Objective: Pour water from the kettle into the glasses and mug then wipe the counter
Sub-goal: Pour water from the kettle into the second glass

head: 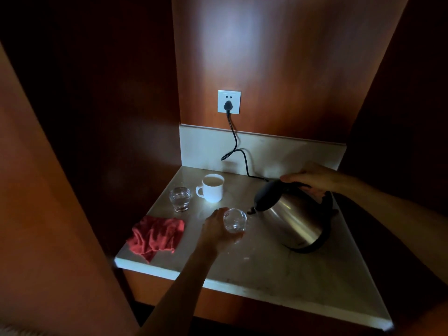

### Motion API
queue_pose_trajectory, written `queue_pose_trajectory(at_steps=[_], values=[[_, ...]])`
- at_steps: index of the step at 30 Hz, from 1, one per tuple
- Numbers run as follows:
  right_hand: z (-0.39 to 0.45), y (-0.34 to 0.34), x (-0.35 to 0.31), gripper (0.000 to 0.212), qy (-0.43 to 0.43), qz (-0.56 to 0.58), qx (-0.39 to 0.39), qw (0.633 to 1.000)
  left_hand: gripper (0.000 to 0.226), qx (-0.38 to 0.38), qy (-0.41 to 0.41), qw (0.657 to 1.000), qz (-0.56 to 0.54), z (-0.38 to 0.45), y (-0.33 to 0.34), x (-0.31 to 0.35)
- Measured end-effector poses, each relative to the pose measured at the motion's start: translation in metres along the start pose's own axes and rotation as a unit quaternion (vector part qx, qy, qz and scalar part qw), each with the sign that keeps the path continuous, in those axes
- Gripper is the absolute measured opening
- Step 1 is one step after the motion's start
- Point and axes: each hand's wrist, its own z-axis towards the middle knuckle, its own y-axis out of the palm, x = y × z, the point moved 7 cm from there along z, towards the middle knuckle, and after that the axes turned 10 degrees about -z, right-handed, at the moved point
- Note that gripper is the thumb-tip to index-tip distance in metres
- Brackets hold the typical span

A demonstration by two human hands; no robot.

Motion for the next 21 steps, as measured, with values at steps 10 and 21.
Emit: queue_pose_trajectory(at_steps=[10, 21], values=[[0.008, 0.007, 0.002, 0.056, 0.003, -0.009, -0.027, 1.000, 0.075, 0.009, 0.011, 1.000, 0.011, -0.003, -0.001, 0.005], [0.007, 0.007, -0.026, 0.061, -0.014, -0.074, -0.070, 0.995, 0.072, 0.007, 0.003, 1.000, 0.009, -0.003, -0.002, 0.007]])
